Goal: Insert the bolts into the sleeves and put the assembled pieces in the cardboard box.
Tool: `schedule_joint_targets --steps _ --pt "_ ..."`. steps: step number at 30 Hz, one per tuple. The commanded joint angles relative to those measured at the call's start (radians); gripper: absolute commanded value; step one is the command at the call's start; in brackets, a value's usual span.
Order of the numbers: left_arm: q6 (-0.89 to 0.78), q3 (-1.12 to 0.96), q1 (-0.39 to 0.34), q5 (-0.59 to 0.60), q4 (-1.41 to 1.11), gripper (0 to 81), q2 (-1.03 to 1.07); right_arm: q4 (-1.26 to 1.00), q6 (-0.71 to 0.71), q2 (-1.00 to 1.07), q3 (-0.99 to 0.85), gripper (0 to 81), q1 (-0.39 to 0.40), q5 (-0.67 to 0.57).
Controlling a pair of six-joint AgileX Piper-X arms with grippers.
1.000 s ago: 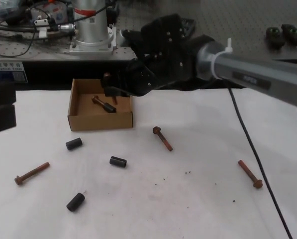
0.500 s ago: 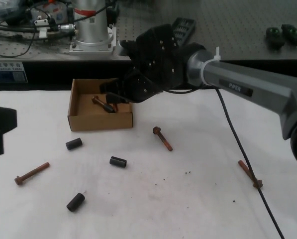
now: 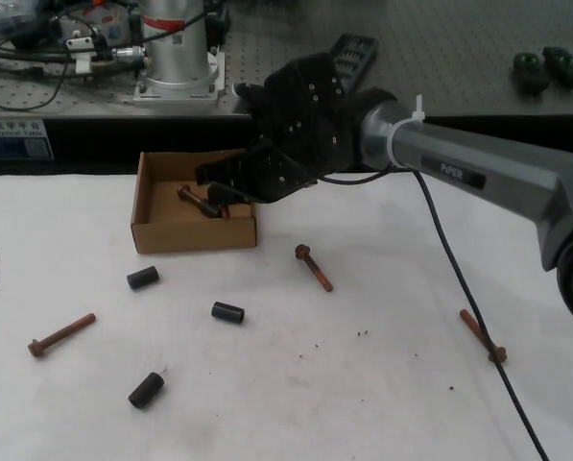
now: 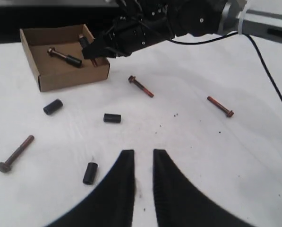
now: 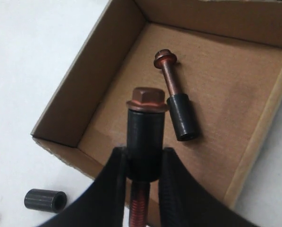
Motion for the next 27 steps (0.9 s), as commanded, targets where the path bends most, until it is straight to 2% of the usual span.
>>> schedule_joint_targets --steps 1,12,15,19,22,27 --pt "-0.015 -0.010 0.003 0.003 0.090 11.1 -0.006 0.005 -0.012 -0.004 -0.016 4.3 -0.008 -0.012" --pt "-0.015 -0.010 0.003 0.003 0.057 11.1 -0.006 0.029 -0.098 -0.004 -0.016 4.3 -0.006 -0.058" --pt "-0.015 -0.010 0.003 0.003 0.057 11.1 -0.006 0.029 -0.098 -0.004 -0.016 0.3 -0.006 -0.058" --pt "-0.022 -0.010 0.003 0.003 0.057 11.1 -0.006 0.026 -0.089 -0.004 -0.016 14.1 -0.009 -0.040" --pt "-0.050 -0.010 0.003 0.003 0.057 11.1 -0.006 0.022 -0.074 -0.004 -0.016 24.4 -0.009 0.020" --pt "-0.062 -0.010 0.003 0.003 0.057 11.1 -0.006 -0.030 -0.074 -0.004 -0.016 25.2 -0.009 0.033"
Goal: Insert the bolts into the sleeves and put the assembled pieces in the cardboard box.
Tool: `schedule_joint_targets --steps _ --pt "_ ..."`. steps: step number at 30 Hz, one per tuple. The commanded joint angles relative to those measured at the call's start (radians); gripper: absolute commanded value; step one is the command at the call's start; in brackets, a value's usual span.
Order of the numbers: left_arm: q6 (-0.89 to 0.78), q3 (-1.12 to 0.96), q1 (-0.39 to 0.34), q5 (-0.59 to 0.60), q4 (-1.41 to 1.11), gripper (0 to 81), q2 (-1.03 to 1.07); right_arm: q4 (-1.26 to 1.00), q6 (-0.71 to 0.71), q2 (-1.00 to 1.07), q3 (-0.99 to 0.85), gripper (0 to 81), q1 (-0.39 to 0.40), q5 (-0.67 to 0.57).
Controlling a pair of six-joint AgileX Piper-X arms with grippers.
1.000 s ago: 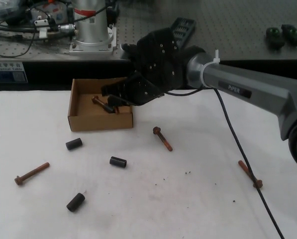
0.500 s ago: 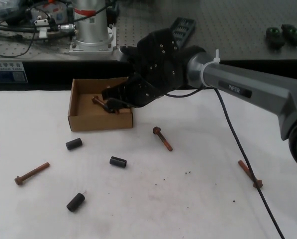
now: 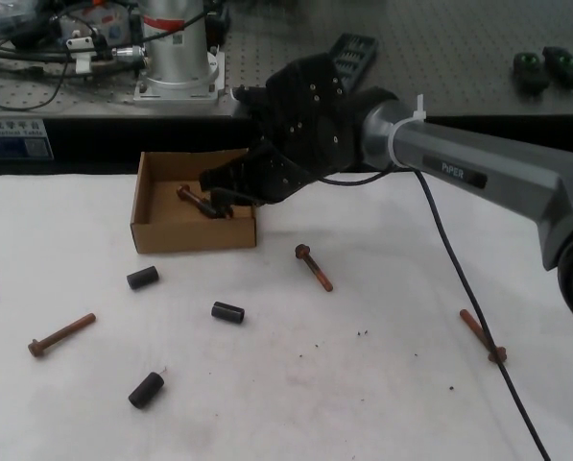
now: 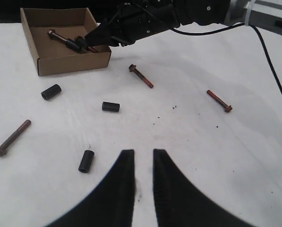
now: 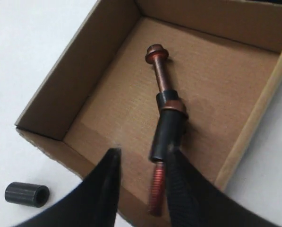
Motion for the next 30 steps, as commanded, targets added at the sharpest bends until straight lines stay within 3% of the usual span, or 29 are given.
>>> schedule_joint_targets --steps 1,7,10,13,17,19,22,27,30 --pt "-0.016 -0.010 0.003 0.003 -0.017 11.1 -0.006 -0.034 0.002 -0.004 -0.016 25.2 -0.007 -0.001" --pt "-0.016 -0.010 0.003 -0.002 -0.017 11.1 -0.006 -0.028 0.008 -0.035 -0.018 25.2 -0.007 -0.005" --pt "-0.014 -0.008 0.003 -0.097 -0.023 11.1 -0.006 0.065 -0.010 -0.096 -0.018 25.2 -0.007 0.005" --pt "0.020 0.008 0.003 -0.165 -0.064 11.1 0.022 0.212 -0.096 -0.168 -0.015 25.0 -0.007 0.042" --pt "0.053 0.008 0.003 -0.164 -0.097 11.1 0.101 0.397 -0.312 -0.256 -0.012 25.0 0.002 0.075" --pt "0.066 0.008 0.003 -0.188 -0.123 11.2 0.152 0.432 -0.311 -0.299 0.012 25.0 0.002 0.075" --pt "0.071 0.008 0.003 -0.244 -0.169 17.8 0.240 0.432 -0.285 -0.381 0.089 22.7 0.010 0.075" --pt "-0.161 0.008 0.003 -0.230 -0.276 38.8 0.367 0.424 -0.264 -0.535 0.268 14.2 0.035 0.156" --pt "-0.274 0.008 0.003 -0.227 -0.340 40.2 0.384 0.405 -0.218 -0.577 0.367 14.2 0.038 0.226"
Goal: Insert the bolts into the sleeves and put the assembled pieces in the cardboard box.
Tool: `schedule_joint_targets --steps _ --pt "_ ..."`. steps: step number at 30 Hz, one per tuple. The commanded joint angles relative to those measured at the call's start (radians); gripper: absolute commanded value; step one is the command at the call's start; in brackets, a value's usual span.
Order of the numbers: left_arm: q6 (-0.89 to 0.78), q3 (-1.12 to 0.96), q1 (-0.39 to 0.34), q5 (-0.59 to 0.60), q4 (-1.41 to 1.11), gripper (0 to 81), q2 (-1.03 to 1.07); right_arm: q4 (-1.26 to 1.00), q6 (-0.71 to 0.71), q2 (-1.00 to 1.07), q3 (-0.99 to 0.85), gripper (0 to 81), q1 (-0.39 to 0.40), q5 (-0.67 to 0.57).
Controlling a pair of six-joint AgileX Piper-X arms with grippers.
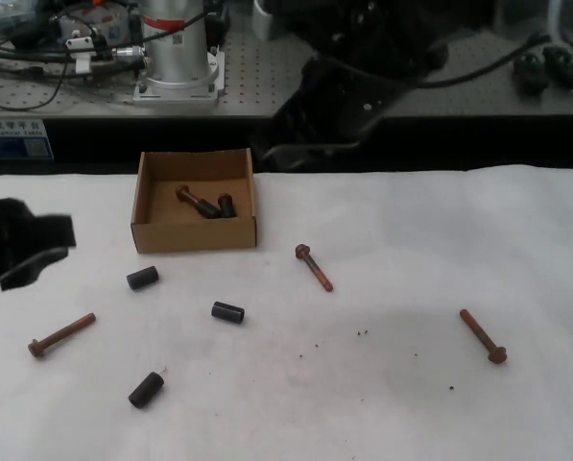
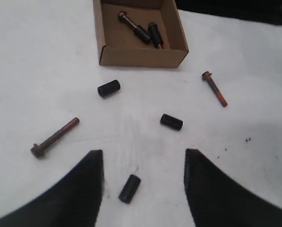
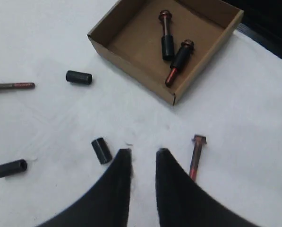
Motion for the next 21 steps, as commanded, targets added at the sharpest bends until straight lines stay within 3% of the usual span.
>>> schedule_joint_targets --steps 1,3,8,11,21 --pt "-0.191 -0.001 0.003 0.010 -0.119 40.2 0.023 -0.010 0.032 -0.021 0.052 14.3 0.000 0.034" --pt "-0.219 -0.001 0.003 0.068 -0.145 40.2 0.016 -0.019 0.056 -0.012 0.100 17.0 -0.006 0.034" --pt "-0.307 -0.001 0.003 0.257 -0.102 40.2 -0.008 -0.023 0.066 0.057 0.147 34.3 -0.014 0.068" --pt "-0.332 -0.001 0.003 0.324 -0.053 40.2 -0.027 -0.023 0.085 0.108 0.137 33.0 -0.024 0.081" --pt "-0.405 -0.001 0.003 0.327 -0.036 40.2 -0.108 -0.023 0.098 0.260 -0.009 32.2 -0.073 0.071"
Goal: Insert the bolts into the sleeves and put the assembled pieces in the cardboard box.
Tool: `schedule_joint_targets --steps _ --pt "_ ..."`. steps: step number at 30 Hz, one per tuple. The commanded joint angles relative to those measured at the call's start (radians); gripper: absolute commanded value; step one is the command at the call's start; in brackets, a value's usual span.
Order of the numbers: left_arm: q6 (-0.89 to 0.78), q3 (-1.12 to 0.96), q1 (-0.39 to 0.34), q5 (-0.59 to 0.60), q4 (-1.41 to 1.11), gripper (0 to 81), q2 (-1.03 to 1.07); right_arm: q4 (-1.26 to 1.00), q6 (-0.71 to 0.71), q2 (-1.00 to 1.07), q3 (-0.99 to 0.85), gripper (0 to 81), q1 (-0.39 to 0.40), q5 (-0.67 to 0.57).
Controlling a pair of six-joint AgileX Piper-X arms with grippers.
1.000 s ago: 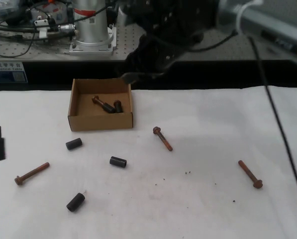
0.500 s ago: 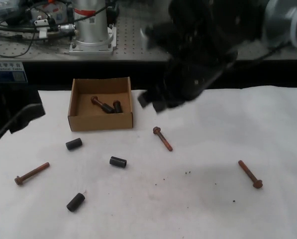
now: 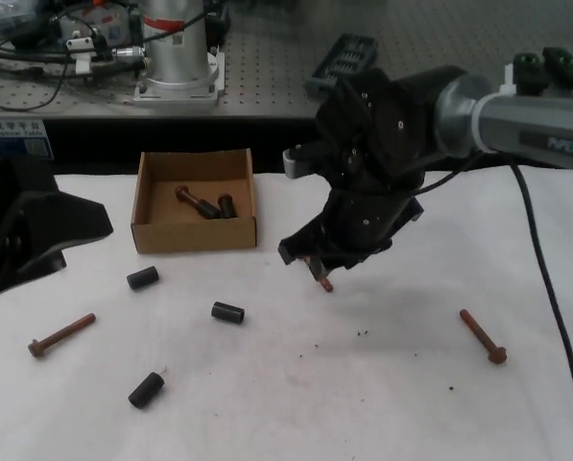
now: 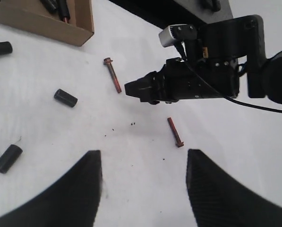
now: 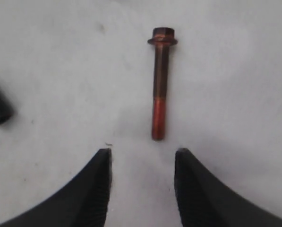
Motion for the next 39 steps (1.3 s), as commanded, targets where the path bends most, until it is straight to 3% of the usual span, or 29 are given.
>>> schedule_joint_targets --steps 1,11,15,29,32,36,39 --pt "-0.032 -0.006 0.003 0.002 -0.005 40.2 -0.024 -0.007 0.002 0.018 -0.043 32.2 -0.017 -0.006" --pt "-0.034 -0.006 0.003 0.002 -0.005 40.2 -0.045 0.035 0.010 0.136 -0.189 32.1 -0.037 -0.029" --pt "-0.034 -0.006 0.003 0.002 -0.005 40.2 -0.045 0.030 0.031 0.163 -0.204 28.8 -0.031 -0.037" --pt "-0.034 -0.006 0.003 0.012 -0.005 40.2 -0.045 0.091 0.056 0.217 -0.208 28.6 0.005 -0.045" --pt "-0.034 -0.006 0.003 0.033 -0.005 40.2 -0.045 0.097 0.056 0.217 -0.208 22.3 0.022 0.015" --pt "-0.034 -0.006 0.003 0.050 -0.005 40.2 -0.045 0.148 0.056 0.214 -0.211 2.6 0.037 0.081" --pt "-0.034 -0.006 0.003 0.055 -0.005 40.2 -0.045 0.213 0.073 0.214 -0.211 4.2 0.040 0.085"
